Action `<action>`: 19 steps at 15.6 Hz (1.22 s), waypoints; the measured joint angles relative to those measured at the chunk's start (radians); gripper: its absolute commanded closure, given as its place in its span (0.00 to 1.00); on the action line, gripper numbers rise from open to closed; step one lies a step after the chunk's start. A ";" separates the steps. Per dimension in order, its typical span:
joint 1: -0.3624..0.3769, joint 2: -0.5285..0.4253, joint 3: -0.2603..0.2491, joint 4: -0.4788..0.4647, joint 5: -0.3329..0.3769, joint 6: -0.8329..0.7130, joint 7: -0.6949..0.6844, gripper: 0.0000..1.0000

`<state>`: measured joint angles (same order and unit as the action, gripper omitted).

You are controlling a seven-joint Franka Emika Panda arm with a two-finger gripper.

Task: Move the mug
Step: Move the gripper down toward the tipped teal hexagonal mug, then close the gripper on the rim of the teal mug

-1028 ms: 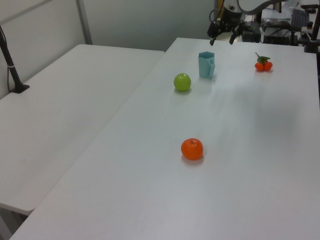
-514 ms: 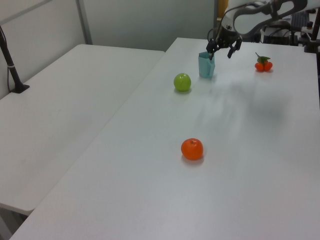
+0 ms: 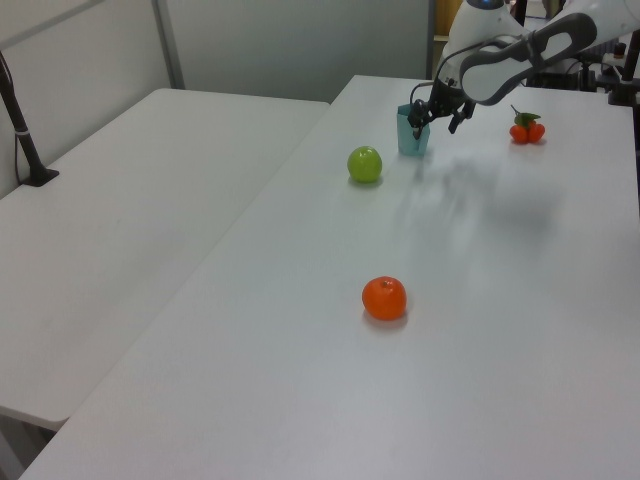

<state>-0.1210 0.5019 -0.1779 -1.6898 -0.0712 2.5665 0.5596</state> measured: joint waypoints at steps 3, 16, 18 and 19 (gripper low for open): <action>0.000 0.024 0.000 0.000 -0.018 0.039 -0.001 0.05; -0.014 0.068 -0.001 0.001 -0.074 0.137 -0.008 0.60; -0.014 0.068 -0.001 0.001 -0.074 0.137 -0.024 0.74; -0.014 0.068 -0.001 0.001 -0.074 0.137 -0.031 0.81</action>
<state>-0.1352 0.5700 -0.1792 -1.6883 -0.1454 2.7033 0.5290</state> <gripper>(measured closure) 0.577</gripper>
